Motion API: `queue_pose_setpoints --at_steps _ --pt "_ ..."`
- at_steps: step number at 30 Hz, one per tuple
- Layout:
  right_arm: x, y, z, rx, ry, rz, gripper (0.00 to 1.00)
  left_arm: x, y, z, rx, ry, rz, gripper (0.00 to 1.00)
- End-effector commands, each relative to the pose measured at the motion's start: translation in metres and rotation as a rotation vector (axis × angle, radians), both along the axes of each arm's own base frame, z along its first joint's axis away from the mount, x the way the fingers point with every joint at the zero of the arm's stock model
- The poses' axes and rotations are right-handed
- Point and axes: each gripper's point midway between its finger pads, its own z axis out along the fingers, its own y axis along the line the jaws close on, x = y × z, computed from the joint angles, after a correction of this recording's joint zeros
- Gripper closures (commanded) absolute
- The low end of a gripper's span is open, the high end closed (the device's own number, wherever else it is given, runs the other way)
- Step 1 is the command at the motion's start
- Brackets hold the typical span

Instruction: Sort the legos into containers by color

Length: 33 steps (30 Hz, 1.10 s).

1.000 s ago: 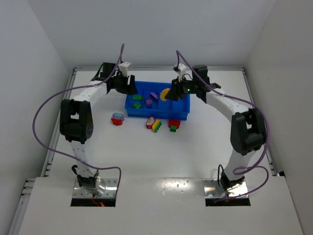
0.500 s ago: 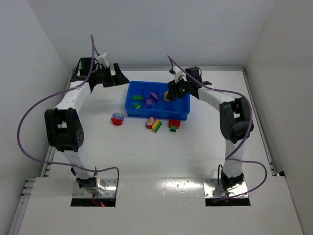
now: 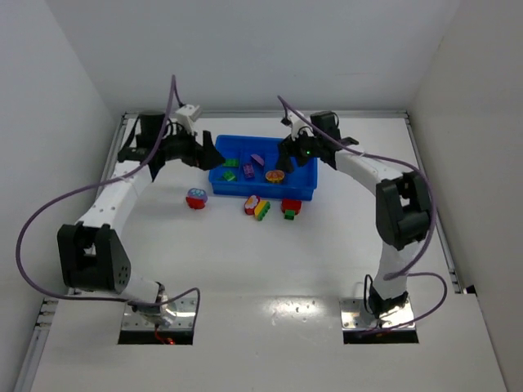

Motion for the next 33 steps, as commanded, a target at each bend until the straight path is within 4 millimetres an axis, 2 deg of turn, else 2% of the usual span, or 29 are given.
queue_pose_setpoints --at_steps 1,2,3,4,5,6,7,8,10,11,12,13,15,16,17,18,20,22,23,26,28,33 --pt "-0.002 -0.013 0.084 0.035 -0.2 -0.057 0.26 -0.032 -0.041 -0.001 0.059 -0.053 -0.099 0.13" --pt "-0.003 -0.021 0.089 0.023 -0.209 -0.102 0.26 -0.044 -0.056 -0.001 0.047 -0.043 -0.132 0.17" --pt "-0.009 -0.03 0.083 0.005 -0.193 -0.15 0.26 -0.044 -0.052 -0.018 0.117 -0.018 -0.041 0.21" --pt "-0.004 -0.048 0.089 -0.032 -0.231 -0.252 0.26 -0.049 -0.058 -0.019 0.132 -0.024 -0.015 0.26" --pt "-0.009 -0.058 0.108 -0.02 -0.269 -0.318 0.26 -0.063 -0.076 -0.015 0.111 -0.026 -0.014 0.34" --pt "-0.017 -0.069 0.097 -0.047 -0.251 -0.359 0.28 -0.058 -0.076 -0.014 0.12 -0.056 0.058 0.37" --pt "-0.017 -0.088 0.098 -0.087 -0.268 -0.436 0.28 -0.064 -0.079 -0.026 0.127 -0.038 0.084 0.38" --pt "-0.026 -0.096 0.099 -0.093 -0.268 -0.465 0.31 -0.073 -0.097 -0.024 0.104 -0.028 0.078 0.38" --pt "-0.034 -0.117 0.095 -0.146 -0.262 -0.538 0.31 -0.075 -0.107 -0.037 0.127 0.005 0.138 0.38" --pt "-0.039 -0.128 0.088 -0.17 -0.249 -0.566 0.31 -0.084 -0.124 -0.039 0.109 0.034 0.132 0.38" --pt "-0.044 -0.137 0.095 -0.185 -0.266 -0.602 0.31 -0.081 -0.127 -0.05 0.127 0.052 0.172 0.38" --pt "-0.047 -0.145 0.096 -0.191 -0.271 -0.625 0.31 -0.082 -0.134 -0.053 0.124 0.066 0.182 0.37" --pt "-0.059 -0.162 0.087 -0.232 -0.254 -0.669 0.3 -0.091 -0.156 -0.06 0.099 0.107 0.186 0.35" --pt "-0.063 -0.169 0.095 -0.228 -0.275 -0.693 0.3 -0.092 -0.16 -0.078 0.126 0.139 0.207 0.35" --pt "-0.071 -0.173 0.088 -0.248 -0.256 -0.698 0.3 -0.092 -0.17 -0.078 0.114 0.152 0.212 0.35" --pt "-0.074 -0.182 0.089 -0.251 -0.258 -0.736 0.3 -0.099 -0.184 -0.082 0.097 0.182 0.212 0.34" --pt "-0.087 -0.187 0.089 -0.252 -0.25 -0.751 0.3 -0.094 -0.198 -0.094 0.116 0.204 0.256 0.31" --pt "-0.097 -0.193 0.086 -0.257 -0.244 -0.759 0.3 -0.098 -0.217 -0.098 0.134 0.202 0.248 0.3" --pt "-0.103 -0.197 0.09 -0.252 -0.251 -0.77 0.3 -0.1 -0.234 -0.1 0.141 0.196 0.226 0.3" --pt "-0.117 -0.2 0.086 -0.246 -0.24 -0.76 0.3 -0.096 -0.255 -0.103 0.162 0.167 0.219 0.3" --pt "-0.121 -0.203 0.087 -0.233 -0.237 -0.769 0.3 -0.097 -0.261 -0.108 0.178 0.167 0.216 0.3" --pt "-0.126 -0.207 0.091 -0.216 -0.242 -0.773 0.3 -0.098 -0.256 -0.136 0.247 0.196 0.228 0.33"
